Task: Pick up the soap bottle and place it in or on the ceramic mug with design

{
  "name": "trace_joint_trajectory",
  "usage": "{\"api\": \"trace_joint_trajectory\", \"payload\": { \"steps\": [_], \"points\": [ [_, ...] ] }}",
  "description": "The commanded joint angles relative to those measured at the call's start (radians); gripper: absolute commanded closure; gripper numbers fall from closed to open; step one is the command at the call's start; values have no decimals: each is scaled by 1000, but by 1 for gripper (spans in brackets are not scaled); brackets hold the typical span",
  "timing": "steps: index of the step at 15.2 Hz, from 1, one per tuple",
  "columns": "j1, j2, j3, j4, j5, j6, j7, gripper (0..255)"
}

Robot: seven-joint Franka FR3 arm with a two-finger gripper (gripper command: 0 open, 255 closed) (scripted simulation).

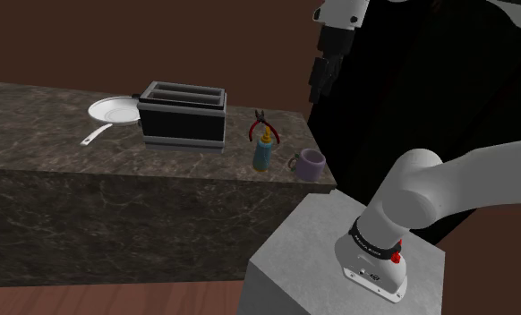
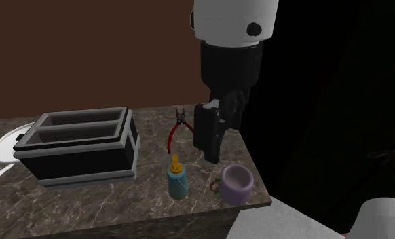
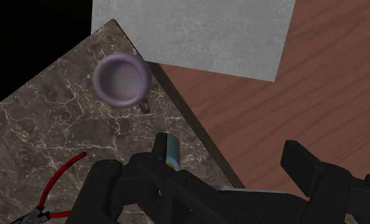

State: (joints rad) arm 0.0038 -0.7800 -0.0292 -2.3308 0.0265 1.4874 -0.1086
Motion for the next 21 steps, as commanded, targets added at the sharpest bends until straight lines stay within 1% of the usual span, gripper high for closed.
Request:
{"api": "trace_joint_trajectory", "payload": {
  "steps": [1, 6, 11, 16, 21],
  "points": [
    [0, 0, 0, 0, 0, 0, 0, 0],
    [12, 153, 3, -21, -34, 136, -44, 0],
    [20, 326, 7, -10, -69, 263, -78, 0],
    [25, 513, 14, 31, -108, 374, -104, 0],
    [28, 709, 22, 102, -153, 464, -120, 0]
  ]
}}
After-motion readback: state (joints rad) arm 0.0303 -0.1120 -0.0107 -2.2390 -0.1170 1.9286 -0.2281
